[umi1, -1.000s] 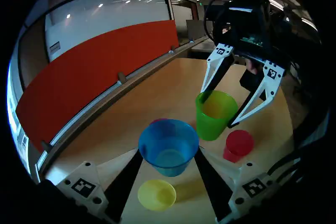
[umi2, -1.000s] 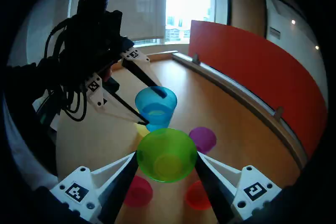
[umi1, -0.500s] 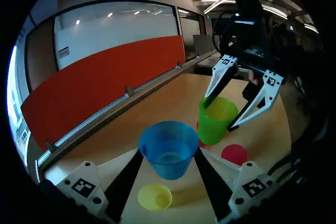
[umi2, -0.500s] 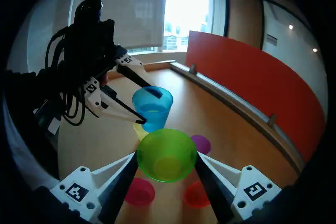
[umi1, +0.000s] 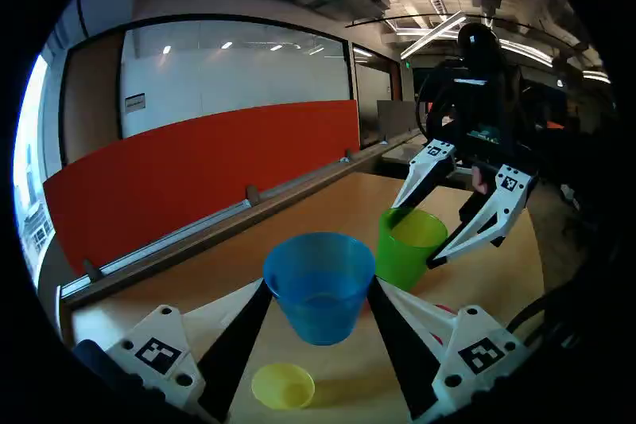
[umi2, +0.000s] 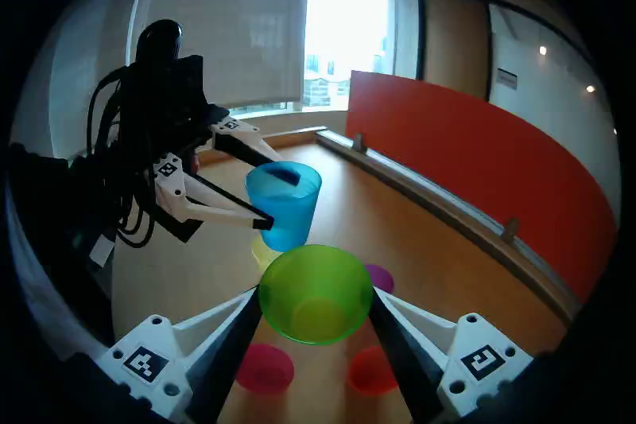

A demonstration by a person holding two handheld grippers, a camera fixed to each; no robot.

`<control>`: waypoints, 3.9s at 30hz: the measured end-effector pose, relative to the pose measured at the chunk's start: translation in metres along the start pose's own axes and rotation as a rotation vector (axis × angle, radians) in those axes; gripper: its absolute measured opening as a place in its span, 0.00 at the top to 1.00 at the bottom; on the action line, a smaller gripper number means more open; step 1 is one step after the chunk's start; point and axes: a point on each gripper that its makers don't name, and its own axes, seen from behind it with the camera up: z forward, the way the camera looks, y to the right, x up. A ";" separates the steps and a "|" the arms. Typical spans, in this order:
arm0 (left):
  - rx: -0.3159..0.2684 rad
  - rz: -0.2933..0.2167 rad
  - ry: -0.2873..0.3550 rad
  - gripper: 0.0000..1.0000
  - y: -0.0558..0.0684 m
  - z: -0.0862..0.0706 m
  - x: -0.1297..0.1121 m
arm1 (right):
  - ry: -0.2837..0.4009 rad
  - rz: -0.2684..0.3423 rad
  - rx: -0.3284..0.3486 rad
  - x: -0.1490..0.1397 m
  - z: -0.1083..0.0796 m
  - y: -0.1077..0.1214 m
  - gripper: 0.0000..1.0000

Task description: Pour water

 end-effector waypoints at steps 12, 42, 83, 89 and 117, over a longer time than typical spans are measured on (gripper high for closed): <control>0.018 -0.039 0.093 0.16 -0.004 -0.009 0.019 | 0.037 0.002 -0.003 0.008 -0.004 0.000 0.07; 0.034 -0.050 0.121 0.15 -0.011 -0.012 0.025 | 0.219 -0.031 -0.038 0.043 -0.007 0.002 0.07; 0.033 -0.040 0.167 0.15 -0.010 -0.019 0.038 | 0.429 0.019 -0.047 0.084 -0.012 0.007 0.07; 0.033 -0.037 0.172 0.16 -0.010 -0.022 0.039 | 0.433 0.033 -0.043 0.082 -0.013 0.009 0.07; 0.057 0.048 0.184 0.15 -0.014 -0.025 0.042 | 0.421 0.058 -0.010 0.069 -0.014 0.001 0.07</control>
